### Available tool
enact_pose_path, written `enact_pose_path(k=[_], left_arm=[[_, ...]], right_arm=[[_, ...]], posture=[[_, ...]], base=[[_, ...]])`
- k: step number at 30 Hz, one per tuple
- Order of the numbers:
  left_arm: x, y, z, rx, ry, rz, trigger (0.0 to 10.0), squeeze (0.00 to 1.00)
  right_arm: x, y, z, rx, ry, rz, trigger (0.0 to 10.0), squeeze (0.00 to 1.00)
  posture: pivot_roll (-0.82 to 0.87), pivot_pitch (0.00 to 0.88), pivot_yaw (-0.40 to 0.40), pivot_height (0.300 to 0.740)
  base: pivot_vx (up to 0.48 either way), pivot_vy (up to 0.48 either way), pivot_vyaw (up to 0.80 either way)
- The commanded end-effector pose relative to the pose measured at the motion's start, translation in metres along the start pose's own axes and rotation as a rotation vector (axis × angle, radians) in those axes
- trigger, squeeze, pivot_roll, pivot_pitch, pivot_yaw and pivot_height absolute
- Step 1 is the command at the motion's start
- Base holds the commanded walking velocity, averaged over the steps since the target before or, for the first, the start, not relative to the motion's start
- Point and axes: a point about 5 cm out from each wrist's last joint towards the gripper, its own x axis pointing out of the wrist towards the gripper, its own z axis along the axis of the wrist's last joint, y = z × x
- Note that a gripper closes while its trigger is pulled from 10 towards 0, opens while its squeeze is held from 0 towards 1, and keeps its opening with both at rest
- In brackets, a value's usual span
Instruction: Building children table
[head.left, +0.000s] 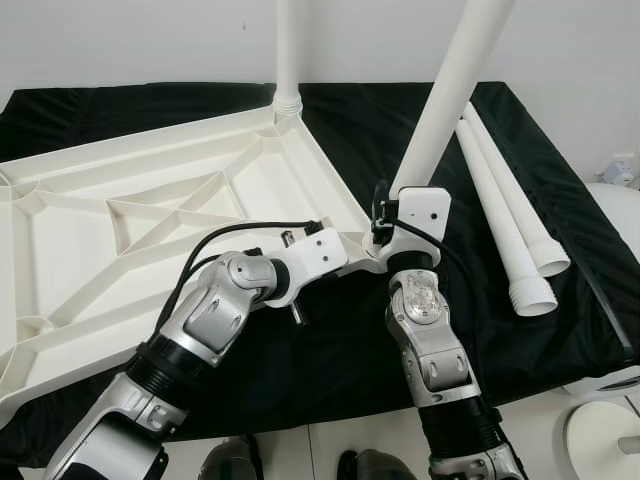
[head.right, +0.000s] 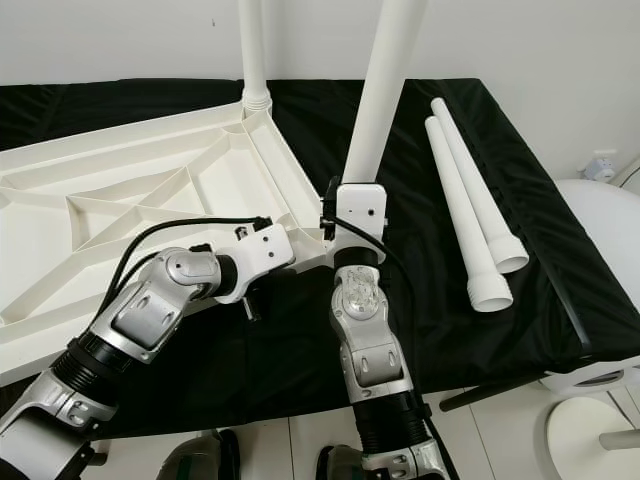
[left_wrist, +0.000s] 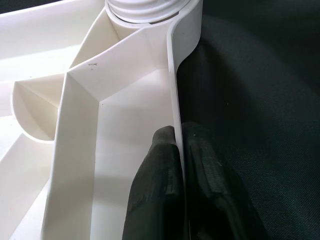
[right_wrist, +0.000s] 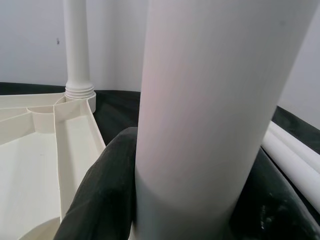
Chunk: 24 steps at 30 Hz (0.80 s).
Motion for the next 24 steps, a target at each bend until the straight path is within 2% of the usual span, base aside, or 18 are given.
enact_pose_path(k=[1,3,4,5,10,11,14,15,16,17,19,20,21,22,24], left_arm=[[0.0044,-0.0057,-0.0195,-0.021,0.091,-0.003,10.0,0.00],[0.0045,-0.0056,-0.0196,-0.021,0.091,-0.003,10.0,0.00],[0.0045,-0.0054,-0.0195,-0.021,0.091,-0.003,10.0,0.00],[0.0046,-0.0053,-0.0195,-0.021,0.091,-0.003,10.0,0.00],[0.0047,-0.0052,-0.0194,-0.020,0.090,-0.004,10.0,0.00],[0.0048,-0.0052,-0.0194,-0.019,0.090,-0.004,10.0,0.00],[0.0048,-0.0051,-0.0193,-0.018,0.090,-0.006,10.0,0.00],[0.0049,-0.0051,-0.0192,-0.018,0.090,-0.006,10.0,0.00],[0.0049,-0.0051,-0.0192,-0.018,0.090,-0.006,10.0,0.00],[0.0050,-0.0049,-0.0191,-0.017,0.090,-0.006,10.0,0.00],[0.0051,-0.0048,-0.0190,-0.018,0.090,-0.005,10.0,0.00],[0.0051,-0.0047,-0.0189,-0.017,0.090,-0.006,10.0,0.00],[0.0051,-0.0047,-0.0189,-0.017,0.090,-0.006,10.0,0.00],[0.0051,-0.0046,-0.0189,-0.017,0.090,-0.005,10.0,0.00],[0.0051,-0.0045,-0.0189,-0.017,0.090,-0.005,10.0,0.00]], right_arm=[[-0.0132,-0.0132,-0.0318,-0.020,0.159,-0.091,10.0,0.00],[-0.0131,-0.0133,-0.0319,-0.016,0.161,-0.092,10.0,0.00],[-0.0128,-0.0133,-0.0319,-0.011,0.162,-0.091,10.0,0.35],[-0.0127,-0.0128,-0.0319,0.000,0.164,-0.086,10.0,1.00],[-0.0124,-0.0126,-0.0309,-0.008,0.158,-0.090,10.0,1.00],[-0.0122,-0.0126,-0.0308,-0.012,0.156,-0.091,10.0,0.03],[-0.0121,-0.0122,-0.0306,-0.010,0.153,-0.089,10.0,0.00],[-0.0122,-0.0115,-0.0296,-0.004,0.147,-0.085,2.5,0.00],[-0.0122,-0.0113,-0.0291,-0.002,0.143,-0.085,2.5,0.00],[-0.0124,-0.0107,-0.0281,0.006,0.138,-0.082,0.0,0.00],[-0.0123,-0.0101,-0.0270,0.016,0.132,-0.078,0.0,0.00],[-0.0121,-0.0101,-0.0268,0.016,0.132,-0.077,2.7,0.00],[-0.0121,-0.0101,-0.0268,0.016,0.132,-0.077,2.7,0.00],[-0.0116,-0.0099,-0.0267,0.017,0.132,-0.076,0.7,0.00],[-0.0112,-0.0095,-0.0262,0.020,0.130,-0.075,0.8,0.00]], posture=[[-0.03,0.107,-0.012,0.740],[-0.03,0.107,-0.012,0.740],[-0.03,0.106,-0.012,0.740],[-0.03,0.106,-0.012,0.740],[-0.03,0.106,-0.010,0.740],[-0.03,0.106,-0.009,0.740],[-0.03,0.105,-0.008,0.740],[-0.03,0.105,-0.008,0.740],[-0.03,0.105,-0.008,0.740],[-0.03,0.105,-0.009,0.740],[-0.03,0.104,-0.009,0.740],[-0.03,0.104,-0.009,0.740],[-0.03,0.104,-0.009,0.740],[-0.03,0.103,-0.009,0.740],[-0.03,0.103,-0.009,0.740]], base=[[0.000,0.000,0.00],[0.000,0.000,0.00],[0.000,0.000,0.00],[0.000,0.000,0.00],[0.000,0.000,0.00],[0.000,0.000,0.00],[0.000,0.000,0.00],[0.000,0.000,0.00],[0.000,0.000,0.00],[0.000,0.000,0.00],[0.000,0.000,0.00],[0.000,0.000,0.00],[0.000,0.000,0.00],[0.000,0.000,0.00],[0.000,0.000,0.00]])
